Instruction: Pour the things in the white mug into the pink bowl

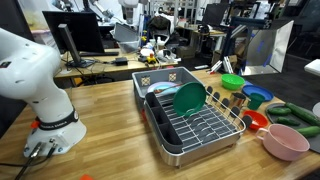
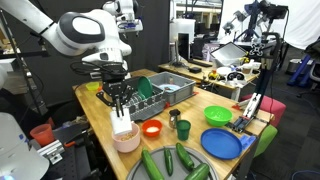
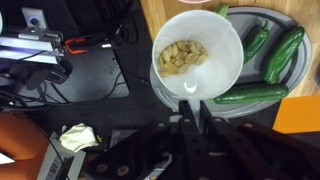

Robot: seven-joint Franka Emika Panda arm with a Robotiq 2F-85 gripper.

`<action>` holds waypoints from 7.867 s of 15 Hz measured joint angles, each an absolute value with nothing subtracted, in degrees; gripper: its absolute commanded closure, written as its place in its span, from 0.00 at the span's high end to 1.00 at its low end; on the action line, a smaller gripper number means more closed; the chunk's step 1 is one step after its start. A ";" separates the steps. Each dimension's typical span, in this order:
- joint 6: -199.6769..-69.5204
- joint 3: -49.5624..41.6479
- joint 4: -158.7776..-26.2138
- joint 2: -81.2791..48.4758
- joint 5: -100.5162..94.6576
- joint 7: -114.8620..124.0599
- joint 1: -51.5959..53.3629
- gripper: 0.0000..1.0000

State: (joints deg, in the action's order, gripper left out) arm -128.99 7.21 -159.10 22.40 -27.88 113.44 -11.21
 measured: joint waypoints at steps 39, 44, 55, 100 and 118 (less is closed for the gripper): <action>-107.46 8.68 -143.61 -4.90 -37.23 123.37 6.07 0.02; -100.64 8.70 -137.50 -9.42 -38.57 123.33 9.20 0.02; -91.22 7.83 -127.23 -21.75 -39.95 122.92 11.38 0.09; -82.09 7.67 -123.92 -30.49 -52.18 132.28 20.73 0.02; -80.05 8.66 -123.89 -32.75 -52.27 132.28 20.89 0.02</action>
State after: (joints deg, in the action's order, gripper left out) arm -80.05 8.66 -123.89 -32.75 -52.27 132.28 20.89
